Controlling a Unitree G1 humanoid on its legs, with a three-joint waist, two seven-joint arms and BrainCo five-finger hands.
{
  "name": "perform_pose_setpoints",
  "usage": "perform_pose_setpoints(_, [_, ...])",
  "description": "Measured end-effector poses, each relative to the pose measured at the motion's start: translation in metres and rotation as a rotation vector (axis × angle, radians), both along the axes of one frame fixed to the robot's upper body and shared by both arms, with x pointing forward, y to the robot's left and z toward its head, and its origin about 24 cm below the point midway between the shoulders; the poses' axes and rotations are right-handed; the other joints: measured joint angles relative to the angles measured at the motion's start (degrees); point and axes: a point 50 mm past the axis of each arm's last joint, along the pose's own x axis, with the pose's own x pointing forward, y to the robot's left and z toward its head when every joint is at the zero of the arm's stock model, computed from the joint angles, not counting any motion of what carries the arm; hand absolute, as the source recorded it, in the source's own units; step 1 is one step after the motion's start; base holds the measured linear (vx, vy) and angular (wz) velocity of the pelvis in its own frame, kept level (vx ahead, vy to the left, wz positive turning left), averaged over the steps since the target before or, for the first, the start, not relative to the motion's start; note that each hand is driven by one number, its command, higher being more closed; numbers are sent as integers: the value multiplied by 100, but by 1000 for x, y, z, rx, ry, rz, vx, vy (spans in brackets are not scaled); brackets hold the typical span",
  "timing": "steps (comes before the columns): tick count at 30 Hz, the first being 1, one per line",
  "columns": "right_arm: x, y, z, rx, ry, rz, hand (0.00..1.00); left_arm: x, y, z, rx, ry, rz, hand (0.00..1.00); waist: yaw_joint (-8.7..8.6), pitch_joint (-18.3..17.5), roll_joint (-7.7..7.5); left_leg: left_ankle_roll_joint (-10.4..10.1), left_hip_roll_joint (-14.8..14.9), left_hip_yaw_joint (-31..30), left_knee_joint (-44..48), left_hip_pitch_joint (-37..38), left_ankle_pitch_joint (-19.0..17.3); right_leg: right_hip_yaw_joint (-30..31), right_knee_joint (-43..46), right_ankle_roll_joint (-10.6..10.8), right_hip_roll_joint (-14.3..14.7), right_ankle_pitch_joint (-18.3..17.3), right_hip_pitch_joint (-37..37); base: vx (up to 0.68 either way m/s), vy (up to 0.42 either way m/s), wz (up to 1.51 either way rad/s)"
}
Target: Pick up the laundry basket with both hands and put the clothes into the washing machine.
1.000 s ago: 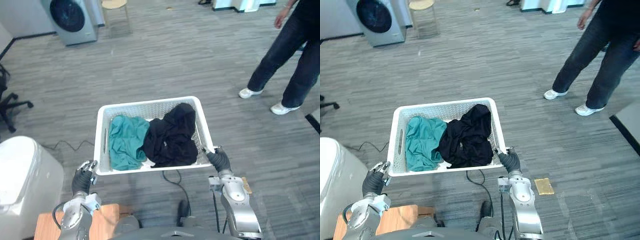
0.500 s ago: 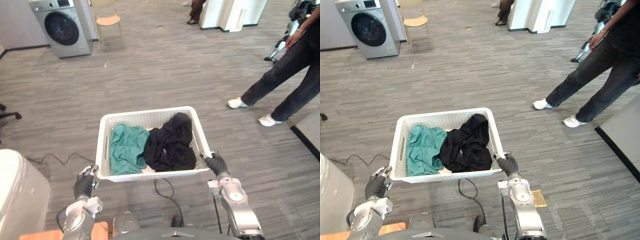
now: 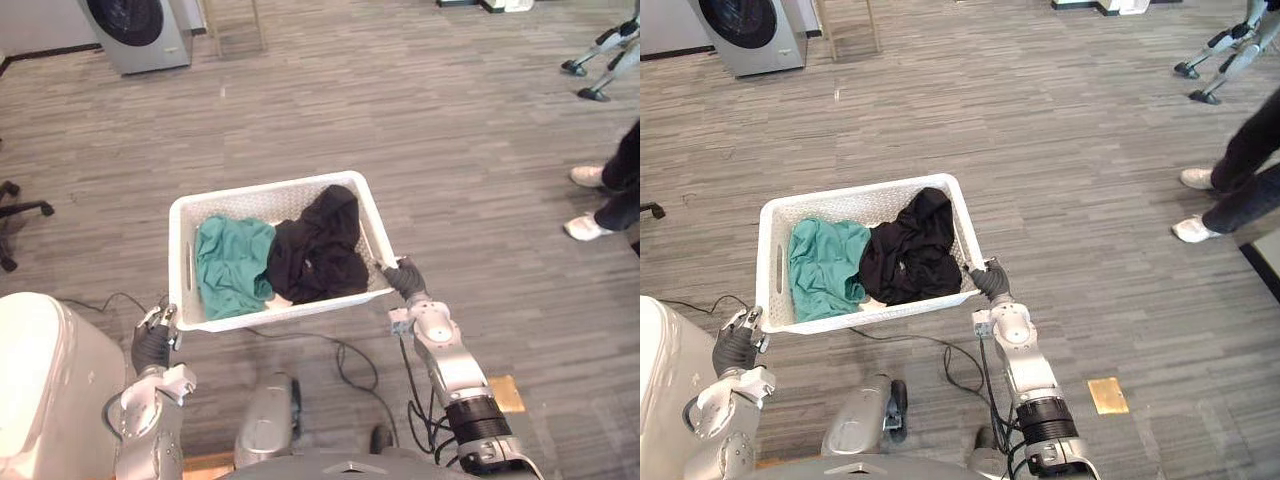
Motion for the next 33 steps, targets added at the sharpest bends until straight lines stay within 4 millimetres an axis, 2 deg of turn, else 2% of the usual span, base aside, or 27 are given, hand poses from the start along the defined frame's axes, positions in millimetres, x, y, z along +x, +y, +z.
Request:
perform_pose_setpoints(1, [-4,1,-6,2,24,4,100,-2,3,-1,10,10,1,100,-8,8,3,176,-84,2,138,253,-243,-82,1960,276,-76,-215,-350,361,255,10])
perform_pose_setpoints(2, [-7,2,-10,9,39,6,100,-3,4,-2,20,23,-2,100,-13,34,-42,203,-201,36,154,472,-375,-109,2771,450,-155,-62,-433,490,301,23])
perform_pose_setpoints(3, [-14,2,-19,17,74,11,100,-7,7,-5,37,47,-6,100,-95,63,-96,286,-418,31,86,926,-571,-106,3997,383,-263,267,-474,431,193,27])
perform_pose_setpoints(4, [-21,1,-28,25,111,6,100,-13,8,-8,50,71,-9,100,-229,62,-66,320,-560,27,-149,1356,-649,-160,4732,264,-248,195,-630,493,210,42])
perform_pose_setpoints(5, [-27,0,-34,31,136,3,100,-16,9,-9,55,83,-12,100,-395,-3,-96,334,-695,-32,-561,1710,-574,-371,4869,41,-203,43,-952,396,162,35])
perform_pose_setpoints(7, [-32,-4,-38,37,157,1,100,-14,9,-8,68,81,-32,100,-502,-106,-112,399,-916,-87,-1278,2017,-299,-555,4465,-104,-181,-302,-1643,422,158,36])
perform_pose_setpoints(9, [-41,-19,-39,41,157,-52,100,-2,0,-4,75,54,-103,100,-673,-141,-113,401,-1066,-320,-1949,2333,-61,-728,3133,-253,-87,-468,-2268,456,128,72])
perform_pose_setpoints(10, [-48,-31,-42,41,168,-97,100,7,-8,-4,67,40,-153,100,-758,-127,-83,399,-1149,-498,-2302,2604,2,-780,2079,-328,-79,-317,-2534,497,92,85])
perform_pose_setpoints(12, [-58,-39,-47,48,192,-128,100,16,-16,-10,50,49,-188,100,-857,-152,-107,389,-1272,-720,-2747,3076,6,-753,-226,-317,-133,476,-2766,617,54,75])
perform_pose_setpoints(13, [-59,-39,-47,56,193,-129,100,16,-16,-12,46,60,-188,100,-887,-161,-140,366,-1318,-752,-2861,3221,-7,-757,-547,-295,-183,578,-2917,650,-19,61])
perform_pose_setpoints(15, [-60,-40,-47,54,198,-130,100,11,-16,-22,34,102,-185,100,-1027,-169,-195,141,-1375,-877,-3097,3723,-136,-829,-546,-399,-254,568,-3381,645,-63,49])
perform_pose_setpoints(16, [-66,-40,-52,56,221,-128,100,4,-15,-25,32,121,-181,100,-1061,-306,-289,-14,-1377,-883,-2879,3891,-226,-950,-272,-700,-219,487,-3405,840,-136,42])
perform_pose_setpoints(17, [-70,-38,-55,58,236,-126,100,1,-16,-28,22,135,-175,100,-1095,-436,-303,-102,-1324,-853,-2382,3816,-282,-777,-332,-1169,-51,1134,-3334,1057,-187,47])
perform_pose_setpoints(18, [-69,-43,-54,36,238,-126,100,1,-21,-31,-4,144,-170,100,-1068,-540,-74,-189,-976,-654,-1147,3388,-218,-849,-243,-1082,129,1646,-3170,889,-172,33])
perform_pose_setpoints(19, [-68,-46,-52,24,232,-120,100,2,-24,-31,-14,138,-169,100,-1079,-514,108,-193,-561,-309,42,2987,175,-1034,-227,-1036,284,1877,-2918,823,-150,20])
perform_pose_setpoints(20, [-66,-47,-51,13,226,-118,100,3,-26,-33,-24,139,-168,100,-1028,-478,266,-192,-208,-68,813,2734,676,-1102,-223,-1016,476,1757,-2734,613,-106,-7])
perform_pose_setpoints(21, [-61,-49,-47,3,209,-118,100,3,-27,-36,-35,151,-169,100,-883,-474,436,-72,464,131,2329,2133,1067,-1085,-199,-1136,844,1414,-2397,875,-173,-23])
perform_pose_setpoints(22, [-56,-49,-42,1,187,-122,100,8,-28,-36,-35,145,-175,100,-744,-354,351,135,745,154,3569,1578,786,-1030,-204,-1190,991,1121,-1951,709,-146,-28])
perform_pose_setpoints(24, [-49,-47,-36,1,157,-121,100,6,-26,-36,-34,146,-183,100,-602,-155,85,112,658,163,4170,996,447,-734,-461,-1220,998,849,-1125,736,-120,-46])
perform_pose_setpoints(25, [-46,-46,-32,1,127,-116,100,-1,-25,-40,-38,161,-188,100,-533,-142,39,-36,530,80,4006,569,255,-632,-768,-1236,979,775,-650,635,-33,-56])
perform_pose_setpoints(27, [-41,-45,-27,1,99,-111,100,-1,-25,-40,-40,159,-193,100,-432,-119,52,-174,411,-3,3271,-29,64,-412,-1139,-1215,1008,656,-154,613,98,-47])
perform_pose_setpoints(28, [-39,-44,-25,2,92,-107,100,3,-23,-33,-30,130,-189,100,-311,-149,70,-418,138,-191,1362,-418,32,-228,-1478,-1239,957,534,287,717,213,-48])
perform_pose_setpoints(29, [-39,-44,-25,3,89,-102,100,4,-22,-30,-25,114,-185,100,-272,-144,52,-506,111,-214,576,-491,106,-143,-1541,-1237,955,458,374,589,218,-47])
perform_pose_setpoints(30, [-37,-43,-23,5,85,-97,100,5,-20,-26,-19,99,-181,100,-228,-139,66,-579,141,-213,-124,-582,292,-75,-1602,-1215,955,372,475,564,254,-44])
perform_pose_setpoints(31, [-35,-39,-22,18,78,-94,100,6,-17,-22,-10,79,-175,100,-144,-210,200,-590,235,-222,-1159,-783,901,53,-1662,-1142,949,170,659,455,225,-46])
perform_pose_setpoints(32, [-35,-37,-23,29,80,-92,100,6,-15,-20,-3,74,-169,100,-84,-248,158,-587,251,-185,-1413,-831,1296,87,-1633,-1131,879,-24,729,603,308,-44])
perform_pose_setpoints(33, [-35,-33,-27,46,92,-95,100,7,-12,-19,10,76,-171,100,-68,-328,5,-556,97,-89,-1222,-763,1557,110,-1301,-807,669,-265,833,843,383,-27])
